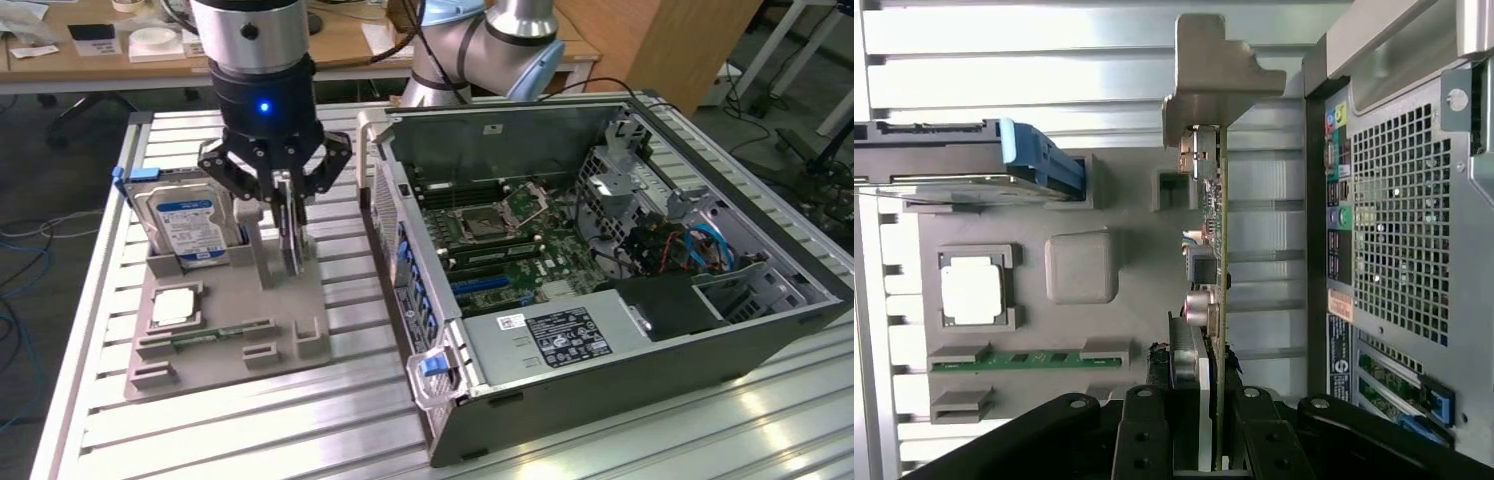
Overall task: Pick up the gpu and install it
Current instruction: 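Pick up the gpu and move the gpu toward the slot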
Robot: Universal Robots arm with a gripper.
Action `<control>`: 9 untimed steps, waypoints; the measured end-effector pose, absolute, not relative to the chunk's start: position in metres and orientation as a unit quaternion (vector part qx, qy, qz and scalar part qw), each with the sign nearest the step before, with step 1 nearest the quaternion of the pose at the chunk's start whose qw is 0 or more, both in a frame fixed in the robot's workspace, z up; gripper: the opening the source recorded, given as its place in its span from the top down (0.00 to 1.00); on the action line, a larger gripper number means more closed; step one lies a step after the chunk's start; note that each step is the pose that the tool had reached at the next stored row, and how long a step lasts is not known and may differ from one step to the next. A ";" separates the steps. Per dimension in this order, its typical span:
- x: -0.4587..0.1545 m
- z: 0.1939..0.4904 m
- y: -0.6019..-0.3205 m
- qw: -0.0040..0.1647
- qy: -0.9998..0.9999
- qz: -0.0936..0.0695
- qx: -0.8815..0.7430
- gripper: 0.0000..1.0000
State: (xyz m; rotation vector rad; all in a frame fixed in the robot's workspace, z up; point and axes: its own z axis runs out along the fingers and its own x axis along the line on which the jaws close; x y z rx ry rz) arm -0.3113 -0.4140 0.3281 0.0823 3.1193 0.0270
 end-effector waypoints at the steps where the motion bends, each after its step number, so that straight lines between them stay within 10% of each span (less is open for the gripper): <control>1: -0.311 0.331 -0.414 0.011 1.000 0.009 0.026 0.72; 9: -0.311 0.358 -0.414 0.010 1.000 0.011 0.026 0.72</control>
